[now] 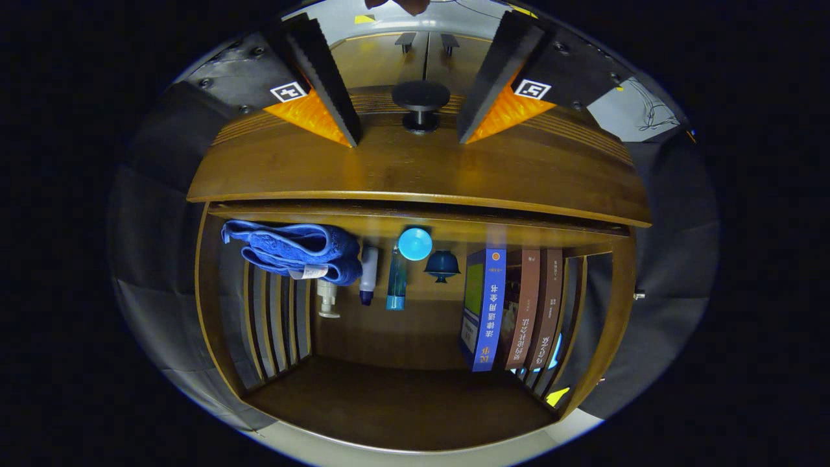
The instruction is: Pull open the drawer, take out the items inside it, and place them on the countertop above the cabinet.
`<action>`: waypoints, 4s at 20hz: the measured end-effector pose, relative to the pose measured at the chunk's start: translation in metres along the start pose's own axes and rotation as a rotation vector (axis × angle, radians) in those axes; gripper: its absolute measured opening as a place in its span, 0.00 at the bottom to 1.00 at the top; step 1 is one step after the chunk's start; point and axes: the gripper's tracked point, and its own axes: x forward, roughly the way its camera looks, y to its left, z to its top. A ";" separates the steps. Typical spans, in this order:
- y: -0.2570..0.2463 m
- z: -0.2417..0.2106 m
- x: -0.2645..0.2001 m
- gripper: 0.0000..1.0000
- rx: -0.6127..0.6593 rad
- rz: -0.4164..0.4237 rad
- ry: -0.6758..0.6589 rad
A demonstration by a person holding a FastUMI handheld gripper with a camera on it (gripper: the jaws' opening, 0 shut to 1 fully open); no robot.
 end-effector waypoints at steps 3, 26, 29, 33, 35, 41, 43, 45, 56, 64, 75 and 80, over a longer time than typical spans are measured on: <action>0.001 0.002 0.011 1.00 -0.002 -0.002 0.011; 0.001 0.202 -0.147 0.99 0.050 0.073 -0.191; 0.011 0.218 -0.189 0.99 0.076 0.116 -0.197; 0.013 0.235 -0.228 0.99 0.107 0.147 -0.200; 0.006 0.240 -0.244 0.99 0.117 0.142 -0.192; -0.010 0.262 -0.283 0.99 0.104 0.143 -0.225; -0.010 0.267 -0.286 0.99 0.106 0.147 -0.234; -0.014 0.269 -0.289 0.99 0.098 0.140 -0.243; -0.015 0.265 -0.290 0.99 0.107 0.131 -0.254; -0.016 0.267 -0.296 0.99 0.095 0.126 -0.268; -0.019 0.263 -0.295 0.99 0.093 0.116 -0.262; -0.020 0.264 -0.295 0.99 0.094 0.114 -0.263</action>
